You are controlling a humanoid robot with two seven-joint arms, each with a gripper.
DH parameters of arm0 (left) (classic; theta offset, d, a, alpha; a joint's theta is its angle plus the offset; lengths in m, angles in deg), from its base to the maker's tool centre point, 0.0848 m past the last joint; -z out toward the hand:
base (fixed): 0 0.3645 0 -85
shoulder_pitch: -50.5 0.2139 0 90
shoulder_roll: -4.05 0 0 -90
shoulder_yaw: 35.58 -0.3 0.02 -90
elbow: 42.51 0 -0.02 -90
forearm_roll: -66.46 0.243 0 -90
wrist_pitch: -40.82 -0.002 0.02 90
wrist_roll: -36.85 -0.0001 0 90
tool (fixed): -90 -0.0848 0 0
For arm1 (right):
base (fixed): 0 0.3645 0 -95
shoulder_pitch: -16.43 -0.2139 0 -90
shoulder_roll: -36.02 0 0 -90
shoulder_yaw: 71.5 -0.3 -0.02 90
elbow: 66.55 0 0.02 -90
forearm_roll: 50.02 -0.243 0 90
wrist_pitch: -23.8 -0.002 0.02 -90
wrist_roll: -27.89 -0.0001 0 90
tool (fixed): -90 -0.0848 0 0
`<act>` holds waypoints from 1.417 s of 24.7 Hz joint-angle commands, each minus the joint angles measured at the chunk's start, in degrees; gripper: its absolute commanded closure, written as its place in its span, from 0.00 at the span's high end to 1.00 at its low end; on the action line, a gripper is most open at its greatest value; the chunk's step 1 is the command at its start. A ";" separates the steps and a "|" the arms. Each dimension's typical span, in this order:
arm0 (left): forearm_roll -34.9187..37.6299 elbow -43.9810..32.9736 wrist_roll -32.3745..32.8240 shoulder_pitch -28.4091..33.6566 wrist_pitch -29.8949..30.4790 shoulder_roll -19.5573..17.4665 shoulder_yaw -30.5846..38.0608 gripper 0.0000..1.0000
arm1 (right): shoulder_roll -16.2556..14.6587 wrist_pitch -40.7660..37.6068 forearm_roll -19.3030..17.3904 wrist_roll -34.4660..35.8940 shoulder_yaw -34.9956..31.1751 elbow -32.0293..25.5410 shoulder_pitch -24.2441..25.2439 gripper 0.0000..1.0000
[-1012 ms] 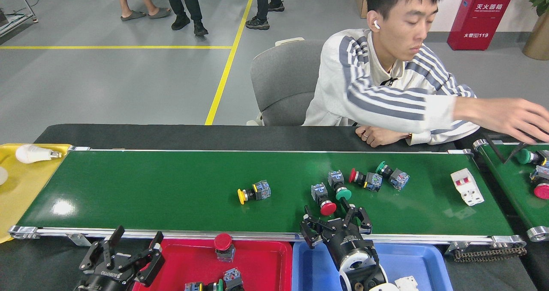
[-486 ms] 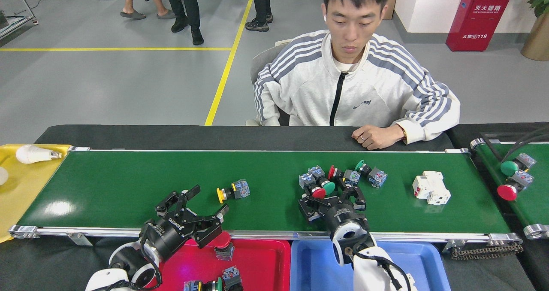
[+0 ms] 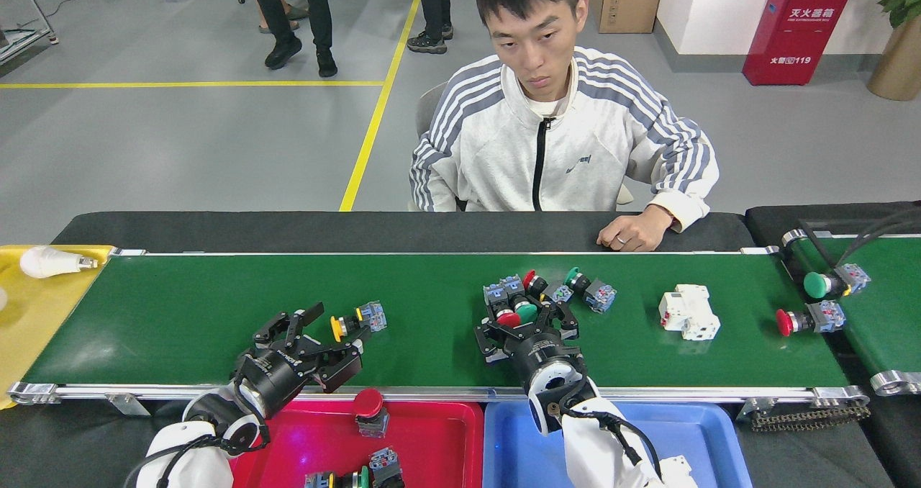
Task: Pick switch part from conveyor to tray
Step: 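Grasp more buttons with both grippers and release them over the red tray, then grasp the white switch block with the right gripper, drop into blue tray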
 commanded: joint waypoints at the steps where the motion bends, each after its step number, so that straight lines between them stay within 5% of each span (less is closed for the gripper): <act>1: 0.12 0.56 -1.15 -1.05 -2.62 -1.00 0.09 1.00 | -0.64 -6.71 -0.06 1.23 2.18 -5.79 2.45 0.02; 4: 0.38 2.05 -3.52 -1.05 -6.58 -1.44 0.09 0.99 | -3.80 -18.49 -0.06 1.06 4.99 -15.19 9.83 0.11; 5: 0.91 2.58 -4.49 -1.05 -6.84 -1.44 0.09 0.98 | -4.07 -20.86 0.56 1.14 5.78 -16.95 11.68 0.31; 7: 1.70 3.11 -5.28 -1.05 -6.93 -1.44 0.18 0.90 | -4.24 -22.09 1.17 1.23 8.33 -18.53 13.70 1.00; 13: 0.38 3.19 -5.37 -0.17 -5.52 -1.44 0.62 0.12 | -4.42 -22.27 0.82 1.41 9.74 -20.38 14.14 1.00; 17: -1.46 1.26 -5.63 2.91 -2.53 -1.44 0.44 0.06 | -4.86 -19.81 0.47 1.85 1.13 -23.98 16.16 1.00; 23: -1.90 -13.86 -5.63 11.96 5.20 -1.53 1.14 0.04 | -4.07 -0.03 0.56 11.16 -11.71 -29.96 28.38 0.99; 28: -5.59 -31.17 -5.28 25.50 8.63 -3.29 3.08 0.09 | -7.58 6.82 0.38 12.92 -17.24 -30.40 32.07 1.00; 30: -6.56 -34.51 -5.11 30.15 8.63 -3.99 3.08 0.32 | -7.50 6.91 0.38 12.75 -17.51 -30.31 31.98 1.00; 32: -6.47 -34.77 -4.84 31.12 8.63 -3.29 3.17 0.98 | -7.67 6.91 0.38 12.04 -17.42 -29.78 30.93 1.00; 35: -6.12 -34.16 -4.93 30.68 8.63 -3.46 3.43 1.00 | -7.76 6.56 0.56 8.80 -15.31 -28.03 26.36 1.00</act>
